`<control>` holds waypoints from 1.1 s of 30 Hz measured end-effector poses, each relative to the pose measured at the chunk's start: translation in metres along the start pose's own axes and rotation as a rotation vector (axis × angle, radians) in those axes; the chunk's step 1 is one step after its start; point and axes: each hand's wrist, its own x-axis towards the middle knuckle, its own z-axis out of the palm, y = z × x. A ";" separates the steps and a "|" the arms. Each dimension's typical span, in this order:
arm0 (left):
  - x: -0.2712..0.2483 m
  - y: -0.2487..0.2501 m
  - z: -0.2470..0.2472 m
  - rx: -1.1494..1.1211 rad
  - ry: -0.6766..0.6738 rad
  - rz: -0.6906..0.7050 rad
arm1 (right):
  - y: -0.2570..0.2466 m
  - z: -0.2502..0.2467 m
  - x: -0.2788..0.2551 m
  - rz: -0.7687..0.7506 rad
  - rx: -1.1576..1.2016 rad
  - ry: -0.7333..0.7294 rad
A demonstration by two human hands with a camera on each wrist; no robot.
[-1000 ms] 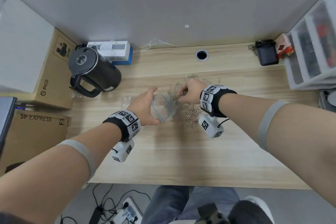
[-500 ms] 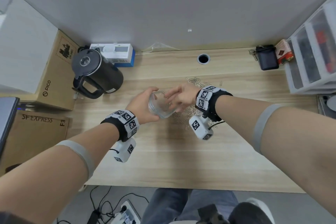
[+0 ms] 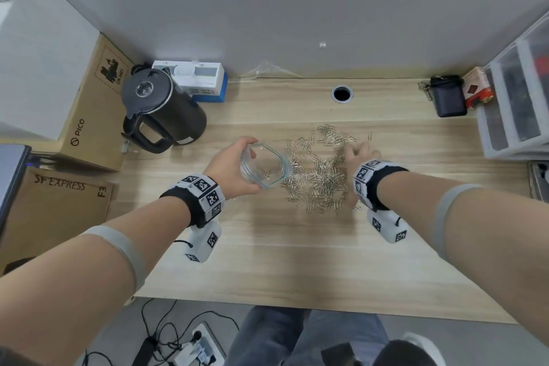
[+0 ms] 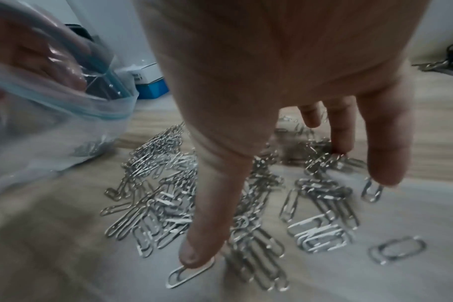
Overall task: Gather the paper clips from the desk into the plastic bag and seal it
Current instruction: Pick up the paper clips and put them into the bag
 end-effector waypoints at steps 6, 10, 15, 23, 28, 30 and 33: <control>-0.003 -0.012 -0.001 0.004 0.003 0.002 | -0.017 -0.003 -0.003 -0.054 0.113 0.006; -0.009 -0.019 0.001 -0.009 0.006 0.008 | -0.023 -0.010 0.003 -0.145 0.176 -0.028; -0.015 -0.023 0.003 -0.035 0.005 0.008 | -0.046 -0.009 -0.001 -0.241 0.275 -0.027; -0.023 -0.032 -0.005 -0.030 0.001 -0.008 | -0.061 -0.006 -0.007 -0.252 0.476 0.066; -0.027 -0.037 -0.003 -0.040 0.008 -0.010 | -0.071 -0.004 -0.011 -0.296 0.344 0.086; -0.029 -0.040 0.000 -0.045 0.010 -0.005 | -0.077 -0.004 -0.011 -0.300 0.311 0.079; -0.030 -0.042 0.004 -0.047 0.002 -0.007 | -0.085 -0.005 -0.010 -0.313 0.270 0.080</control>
